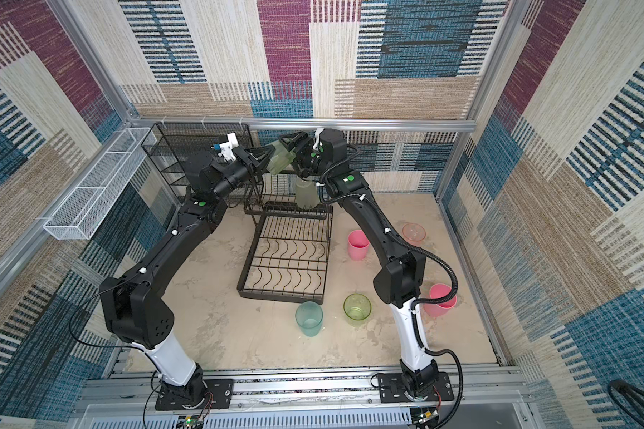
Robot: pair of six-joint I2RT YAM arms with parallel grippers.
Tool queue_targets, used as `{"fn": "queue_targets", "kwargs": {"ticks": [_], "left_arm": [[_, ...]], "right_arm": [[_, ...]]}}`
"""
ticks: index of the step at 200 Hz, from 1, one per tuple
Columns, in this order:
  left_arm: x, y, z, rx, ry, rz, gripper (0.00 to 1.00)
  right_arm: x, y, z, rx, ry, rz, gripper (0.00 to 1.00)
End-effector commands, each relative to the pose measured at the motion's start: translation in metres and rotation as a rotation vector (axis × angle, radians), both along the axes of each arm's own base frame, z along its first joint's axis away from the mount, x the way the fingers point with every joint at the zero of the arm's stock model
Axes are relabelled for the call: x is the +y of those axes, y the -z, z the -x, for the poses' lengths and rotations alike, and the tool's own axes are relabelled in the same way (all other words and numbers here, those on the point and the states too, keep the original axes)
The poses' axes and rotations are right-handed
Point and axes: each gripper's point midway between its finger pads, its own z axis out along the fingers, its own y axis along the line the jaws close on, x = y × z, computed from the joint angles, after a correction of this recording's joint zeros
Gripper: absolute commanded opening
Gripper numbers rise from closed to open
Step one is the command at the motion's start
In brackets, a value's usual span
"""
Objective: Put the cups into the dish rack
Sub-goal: 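Close the right gripper on the green cup held by the left gripper, then open and withdraw the left gripper while the right gripper holds the cup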
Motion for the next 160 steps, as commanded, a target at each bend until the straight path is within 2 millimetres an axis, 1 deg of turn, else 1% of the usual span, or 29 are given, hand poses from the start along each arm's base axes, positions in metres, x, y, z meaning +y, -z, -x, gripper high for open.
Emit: {"fn": "queue_targets", "kwargs": {"ticks": [1,17,26,36,51,61,78,97,123,148,150,160], "left_arm": [[-0.002,-0.010,0.004,-0.047,0.015,0.021,0.08],[-0.002,-0.009,0.004,-0.045,0.018,0.020,0.10],[-0.003,-0.007,0.004,-0.041,0.018,0.018,0.13],[-0.002,-0.006,0.004,-0.038,0.015,0.017,0.20],[-0.001,-0.005,0.006,-0.036,0.014,0.003,0.34],[0.000,-0.005,0.009,-0.034,0.013,-0.012,0.42],[0.005,-0.001,0.012,-0.022,-0.001,-0.039,0.50],[0.012,0.004,0.017,-0.011,-0.007,-0.045,0.55],[0.024,0.009,0.026,0.007,-0.024,-0.064,0.58],[0.033,0.007,0.036,0.011,-0.027,-0.078,0.60],[0.031,0.007,0.040,0.008,-0.005,-0.083,0.60],[0.033,0.008,0.046,0.006,-0.002,-0.095,0.62]], "right_arm": [[0.008,-0.004,0.005,-0.014,-0.027,-0.010,0.68],[0.010,-0.003,0.005,-0.020,-0.028,-0.009,0.65],[0.010,-0.002,0.003,-0.021,-0.023,-0.007,0.65],[0.009,-0.003,0.004,-0.031,-0.020,0.000,0.65],[0.008,-0.004,0.003,-0.047,-0.007,0.013,0.65],[0.005,-0.007,0.002,-0.071,0.007,0.030,0.66],[0.000,-0.010,0.001,-0.098,0.038,0.058,0.65],[-0.004,-0.013,0.001,-0.125,0.057,0.090,0.65],[-0.011,-0.013,-0.001,-0.154,0.105,0.140,0.65],[-0.014,-0.011,-0.003,-0.178,0.123,0.176,0.65],[-0.014,-0.011,-0.003,-0.182,0.125,0.179,0.65],[-0.014,-0.011,-0.003,-0.189,0.129,0.189,0.65]]}}
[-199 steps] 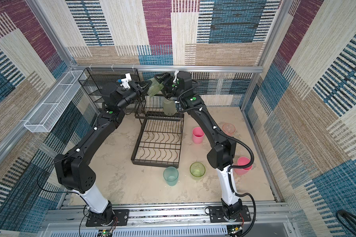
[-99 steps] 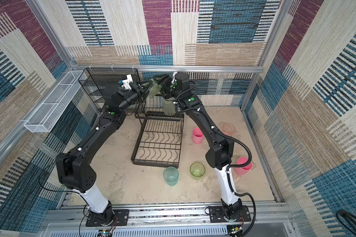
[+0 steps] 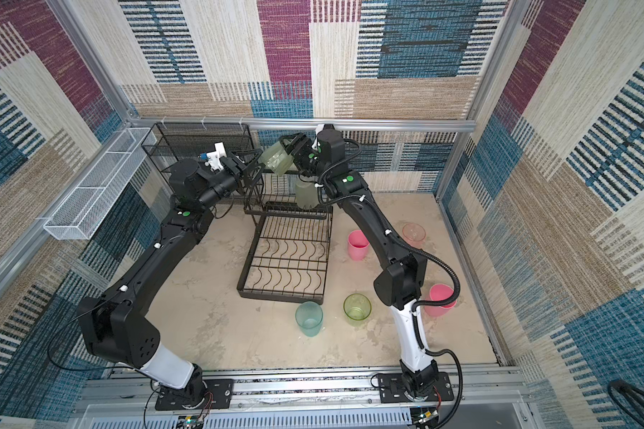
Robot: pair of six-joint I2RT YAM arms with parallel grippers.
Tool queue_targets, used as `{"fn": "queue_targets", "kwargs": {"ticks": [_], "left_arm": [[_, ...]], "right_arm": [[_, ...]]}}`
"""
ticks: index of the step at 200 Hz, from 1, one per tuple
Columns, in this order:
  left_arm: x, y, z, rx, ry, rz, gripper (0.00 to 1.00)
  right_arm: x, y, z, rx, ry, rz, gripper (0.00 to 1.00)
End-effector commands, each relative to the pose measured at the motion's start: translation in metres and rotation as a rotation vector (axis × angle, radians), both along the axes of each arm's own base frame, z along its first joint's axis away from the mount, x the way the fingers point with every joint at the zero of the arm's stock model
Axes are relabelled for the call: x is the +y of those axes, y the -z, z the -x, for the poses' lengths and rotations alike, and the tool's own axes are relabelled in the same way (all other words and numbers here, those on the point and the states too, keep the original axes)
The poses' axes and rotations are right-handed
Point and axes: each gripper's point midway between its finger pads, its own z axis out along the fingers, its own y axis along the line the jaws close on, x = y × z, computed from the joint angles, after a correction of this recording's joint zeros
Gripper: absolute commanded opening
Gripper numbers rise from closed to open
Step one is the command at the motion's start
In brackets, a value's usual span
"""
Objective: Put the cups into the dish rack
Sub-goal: 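Open and withdraw the left gripper while the right gripper holds the cup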
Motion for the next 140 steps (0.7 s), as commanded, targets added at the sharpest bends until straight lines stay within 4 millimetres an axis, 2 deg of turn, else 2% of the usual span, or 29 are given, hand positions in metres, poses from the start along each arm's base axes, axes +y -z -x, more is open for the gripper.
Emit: {"fn": "queue_targets", "kwargs": {"ticks": [1,17,44,70,91,104,117,140], "left_arm": [[0.002,-0.002,0.016,-0.037,0.031,-0.051,0.62],[0.007,0.004,0.024,-0.022,0.028,-0.099,0.63],[0.023,0.028,0.036,0.047,0.012,-0.209,0.67],[0.046,0.058,0.051,0.129,-0.031,-0.369,0.71],[0.073,0.077,0.066,0.176,-0.120,-0.505,0.81],[0.085,0.085,0.076,0.188,-0.145,-0.595,0.92],[0.096,0.094,0.085,0.207,-0.169,-0.689,0.99],[0.113,0.109,0.096,0.227,-0.195,-0.814,1.00]], "right_arm": [[-0.006,-0.010,-0.001,-0.067,0.036,0.039,0.65],[-0.007,-0.013,-0.001,-0.100,0.049,0.065,0.65],[-0.012,-0.021,0.001,-0.187,0.108,0.165,0.65],[-0.011,-0.028,0.007,-0.282,0.170,0.294,0.66],[-0.005,-0.032,0.016,-0.359,0.219,0.410,0.66],[0.002,-0.034,0.021,-0.408,0.251,0.480,0.66],[0.008,-0.037,0.028,-0.455,0.284,0.550,0.66],[0.021,-0.036,0.036,-0.512,0.322,0.646,0.67]]}}
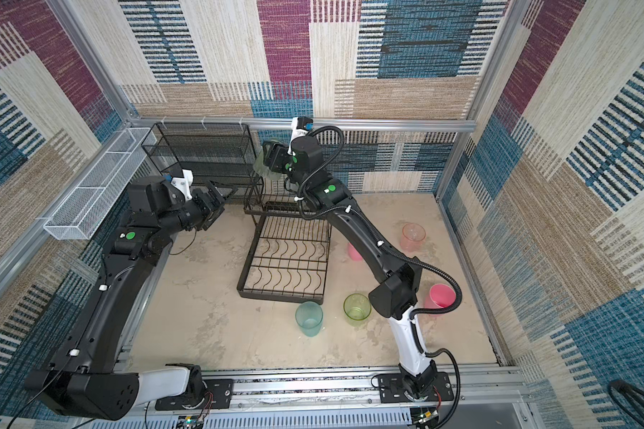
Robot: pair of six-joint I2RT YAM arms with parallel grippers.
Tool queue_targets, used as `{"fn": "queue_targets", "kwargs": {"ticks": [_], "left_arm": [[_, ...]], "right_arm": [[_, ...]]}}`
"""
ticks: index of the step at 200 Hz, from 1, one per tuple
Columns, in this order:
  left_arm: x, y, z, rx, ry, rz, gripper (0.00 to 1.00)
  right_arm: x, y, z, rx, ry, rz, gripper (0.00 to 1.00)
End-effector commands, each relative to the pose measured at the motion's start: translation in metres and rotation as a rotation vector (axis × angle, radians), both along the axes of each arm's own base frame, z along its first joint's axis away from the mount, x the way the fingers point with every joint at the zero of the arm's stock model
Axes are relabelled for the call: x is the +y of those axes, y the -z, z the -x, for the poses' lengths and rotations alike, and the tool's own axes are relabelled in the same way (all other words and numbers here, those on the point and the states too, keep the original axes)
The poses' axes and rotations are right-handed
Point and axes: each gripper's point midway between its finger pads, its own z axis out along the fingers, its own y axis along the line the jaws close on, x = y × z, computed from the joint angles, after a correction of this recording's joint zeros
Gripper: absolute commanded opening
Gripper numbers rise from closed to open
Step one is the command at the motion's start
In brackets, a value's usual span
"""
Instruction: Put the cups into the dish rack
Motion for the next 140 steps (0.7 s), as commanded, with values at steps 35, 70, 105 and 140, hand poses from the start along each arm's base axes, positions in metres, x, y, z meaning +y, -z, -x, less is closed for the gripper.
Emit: {"fn": "queue_targets", "kwargs": {"ticks": [35,70,105,140], "left_arm": [[0.048,0.044,0.027,0.101,-0.045,-0.434,1.00],[0.061,0.051,0.034,0.083,-0.029,-0.580,1.00],[0.076,0.069,0.041,0.072,-0.082,-0.656,1.00],[0.077,0.084,0.047,0.009,-0.098,-0.653,1.00]], "right_arm": [[0.002,0.000,-0.002,-0.197,0.226,0.300,0.67],[0.013,0.014,-0.006,-0.227,0.277,0.389,0.67],[0.018,0.021,-0.013,-0.243,0.329,0.432,0.68],[0.024,0.032,-0.022,-0.250,0.347,0.443,0.68]]}}
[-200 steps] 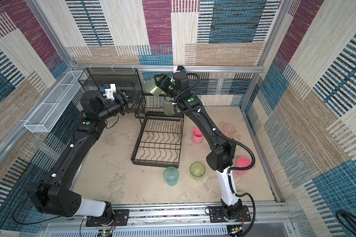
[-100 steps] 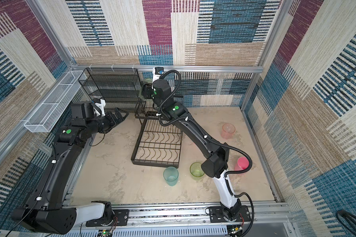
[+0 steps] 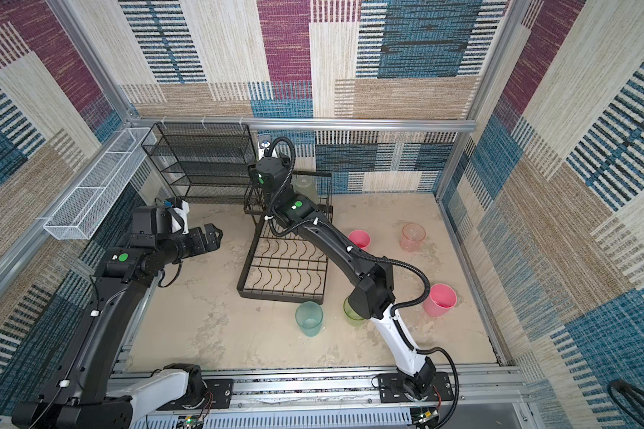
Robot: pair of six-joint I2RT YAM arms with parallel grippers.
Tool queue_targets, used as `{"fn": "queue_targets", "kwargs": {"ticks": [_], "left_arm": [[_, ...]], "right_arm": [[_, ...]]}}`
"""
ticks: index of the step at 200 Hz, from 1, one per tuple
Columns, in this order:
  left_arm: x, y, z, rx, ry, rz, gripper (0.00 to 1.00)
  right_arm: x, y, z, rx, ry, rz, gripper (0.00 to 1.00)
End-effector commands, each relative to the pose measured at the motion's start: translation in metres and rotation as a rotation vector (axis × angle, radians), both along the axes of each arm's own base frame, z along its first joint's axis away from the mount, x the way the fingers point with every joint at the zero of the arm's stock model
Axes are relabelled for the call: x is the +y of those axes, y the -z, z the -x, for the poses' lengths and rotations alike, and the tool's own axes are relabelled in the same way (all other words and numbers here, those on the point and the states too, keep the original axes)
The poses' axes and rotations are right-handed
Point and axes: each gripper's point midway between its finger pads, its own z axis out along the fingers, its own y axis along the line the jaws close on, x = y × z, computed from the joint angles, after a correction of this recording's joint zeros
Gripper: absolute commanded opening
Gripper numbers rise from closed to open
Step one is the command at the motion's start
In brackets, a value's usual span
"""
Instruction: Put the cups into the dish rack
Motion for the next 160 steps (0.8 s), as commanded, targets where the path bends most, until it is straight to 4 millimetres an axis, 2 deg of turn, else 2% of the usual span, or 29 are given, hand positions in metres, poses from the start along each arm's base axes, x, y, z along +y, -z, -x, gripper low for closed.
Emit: {"fn": "queue_targets", "kwargs": {"ticks": [1,50,160], "left_arm": [[0.004,-0.006,-0.005,-0.101,0.018,-0.053,1.00],[-0.002,0.011,-0.001,-0.145,0.045,-0.023,1.00],[-0.010,0.013,0.000,-0.165,0.068,0.020,1.00]], "right_arm": [[-0.002,-0.006,-0.006,-0.049,0.044,-0.008,0.68],[0.005,0.008,-0.014,-0.050,0.050,-0.001,0.69],[0.019,0.040,-0.026,-0.033,0.046,-0.004,0.70]]}}
